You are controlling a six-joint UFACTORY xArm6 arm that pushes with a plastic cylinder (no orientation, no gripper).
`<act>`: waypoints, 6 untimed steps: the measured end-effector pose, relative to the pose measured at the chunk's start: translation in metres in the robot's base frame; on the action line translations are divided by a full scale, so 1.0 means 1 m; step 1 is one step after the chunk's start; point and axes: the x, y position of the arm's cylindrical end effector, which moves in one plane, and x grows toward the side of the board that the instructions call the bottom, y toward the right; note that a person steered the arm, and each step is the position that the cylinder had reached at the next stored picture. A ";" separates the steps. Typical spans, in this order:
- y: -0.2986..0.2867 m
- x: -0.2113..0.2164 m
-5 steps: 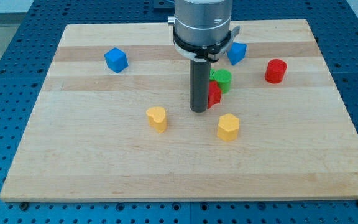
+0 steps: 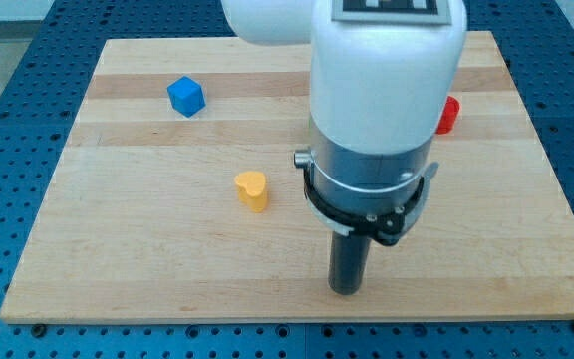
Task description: Point your arm towards yellow hexagon
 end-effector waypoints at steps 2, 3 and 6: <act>0.062 -0.026; 0.060 -0.059; 0.060 -0.085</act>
